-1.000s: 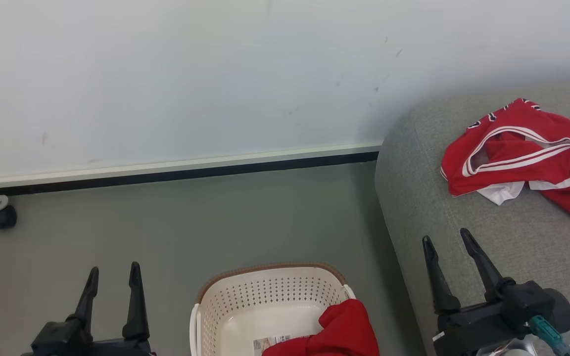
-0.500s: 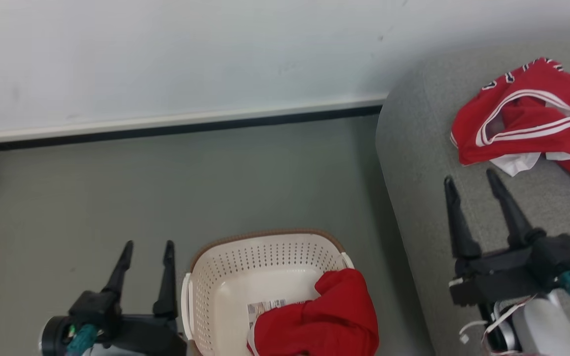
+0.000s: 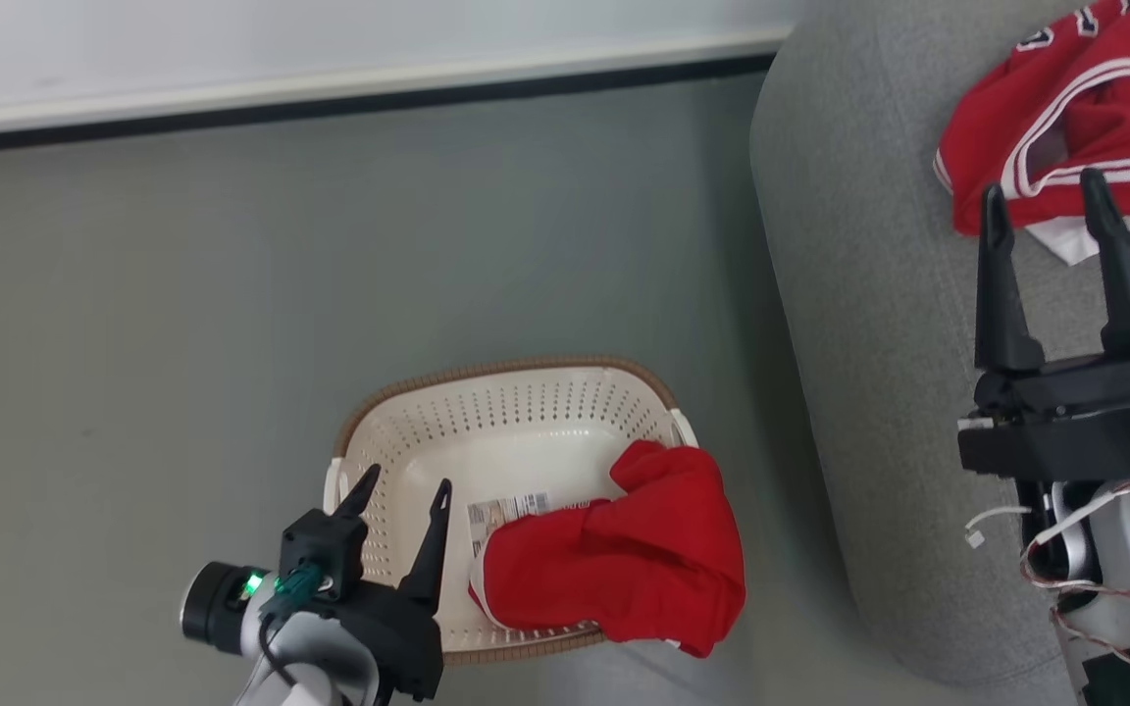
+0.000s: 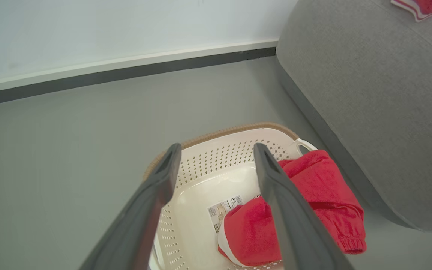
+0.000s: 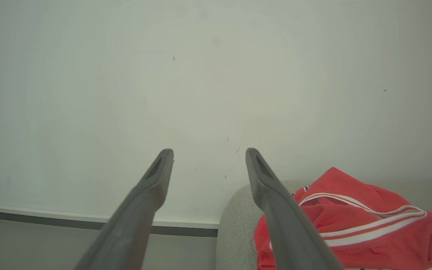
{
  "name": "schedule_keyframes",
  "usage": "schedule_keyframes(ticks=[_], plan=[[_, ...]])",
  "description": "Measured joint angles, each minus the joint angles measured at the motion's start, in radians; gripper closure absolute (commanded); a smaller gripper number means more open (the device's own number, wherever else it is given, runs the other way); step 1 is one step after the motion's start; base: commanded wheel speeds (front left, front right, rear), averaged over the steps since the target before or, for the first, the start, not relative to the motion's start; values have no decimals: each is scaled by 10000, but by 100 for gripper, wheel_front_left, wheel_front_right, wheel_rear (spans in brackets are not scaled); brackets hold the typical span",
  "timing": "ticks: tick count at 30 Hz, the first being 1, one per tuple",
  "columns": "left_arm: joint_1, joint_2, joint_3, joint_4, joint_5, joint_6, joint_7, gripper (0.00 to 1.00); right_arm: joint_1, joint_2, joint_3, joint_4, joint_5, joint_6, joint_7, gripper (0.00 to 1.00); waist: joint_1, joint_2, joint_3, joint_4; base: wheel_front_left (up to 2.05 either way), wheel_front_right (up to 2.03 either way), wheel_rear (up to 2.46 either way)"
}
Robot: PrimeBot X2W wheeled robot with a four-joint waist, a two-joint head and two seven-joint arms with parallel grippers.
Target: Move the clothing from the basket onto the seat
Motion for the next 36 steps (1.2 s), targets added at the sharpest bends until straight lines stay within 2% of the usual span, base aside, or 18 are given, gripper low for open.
schedule_keyframes(ticks=[16,29,36], plan=[[-2177,-399,-1457,2173,1072,-527,1064,0,-1404,-31,8,-1141,-151,-136,0,0,0,1,2374,-313,0,0,0],[-3878,-460,-1517,3492,1183,-702,1684,0,-2614,117,324,-2061,-493,-176,2,0,0,1,4318,-562,0,0,0],[-4670,-451,-1486,4155,1258,-773,1841,0,-3179,184,454,-2157,-593,-178,2,0,-1,0,5304,-751,0,0,0]])
